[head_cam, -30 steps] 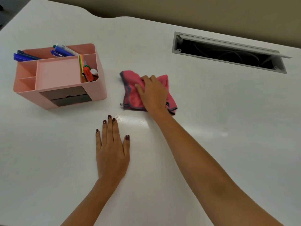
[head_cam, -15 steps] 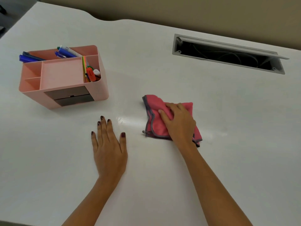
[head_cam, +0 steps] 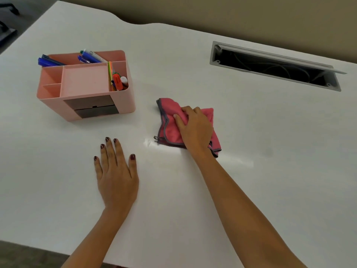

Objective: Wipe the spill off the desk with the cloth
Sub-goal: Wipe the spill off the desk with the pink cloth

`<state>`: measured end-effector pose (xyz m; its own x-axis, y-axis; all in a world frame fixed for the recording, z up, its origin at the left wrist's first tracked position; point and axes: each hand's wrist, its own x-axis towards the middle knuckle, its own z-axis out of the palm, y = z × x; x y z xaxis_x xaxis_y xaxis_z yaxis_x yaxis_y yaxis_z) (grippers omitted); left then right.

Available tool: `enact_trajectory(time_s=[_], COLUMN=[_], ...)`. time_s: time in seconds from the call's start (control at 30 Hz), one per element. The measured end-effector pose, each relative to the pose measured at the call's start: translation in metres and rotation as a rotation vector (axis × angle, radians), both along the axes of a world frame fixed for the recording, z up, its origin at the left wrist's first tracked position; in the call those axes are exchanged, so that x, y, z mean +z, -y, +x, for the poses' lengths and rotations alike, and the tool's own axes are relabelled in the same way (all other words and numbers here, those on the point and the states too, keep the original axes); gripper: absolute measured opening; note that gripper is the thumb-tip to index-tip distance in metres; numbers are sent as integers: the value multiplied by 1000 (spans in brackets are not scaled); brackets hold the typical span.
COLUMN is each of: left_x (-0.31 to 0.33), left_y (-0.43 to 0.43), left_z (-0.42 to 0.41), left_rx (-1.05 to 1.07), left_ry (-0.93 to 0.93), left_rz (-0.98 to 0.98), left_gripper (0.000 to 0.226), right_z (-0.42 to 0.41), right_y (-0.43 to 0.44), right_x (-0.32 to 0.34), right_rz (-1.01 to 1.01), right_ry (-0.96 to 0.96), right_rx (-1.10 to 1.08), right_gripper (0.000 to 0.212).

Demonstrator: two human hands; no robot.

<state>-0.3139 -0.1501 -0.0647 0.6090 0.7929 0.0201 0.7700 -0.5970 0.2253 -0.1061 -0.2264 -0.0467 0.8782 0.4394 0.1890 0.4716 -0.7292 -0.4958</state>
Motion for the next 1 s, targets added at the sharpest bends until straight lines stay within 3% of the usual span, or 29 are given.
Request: enact_trajectory(time_s=[0.1,0.33,0.57,0.83,1.0], left_x=[0,-2,1,3,0], left_y=[1,1,-1,0,0], left_z=[1,-1,-4,-4,-5], left_rx=[4,6,21,12,-1], left_ry=[-1,34,223,233,163], left_rz=[-1,6,-86,-102,-69], left_gripper=[67,66,64,66,67], right_z=[4,-19,-52,-56,-31], right_y=[-22,-40,1,61,96], right_x=[2,4,2,8,9], right_rz=[-44,-66,-79,10,-14], right_ry=[-1,28,84,-96,-43], right_rx=[20,361,620,633,529], right_gripper=[38,38,27,36,34])
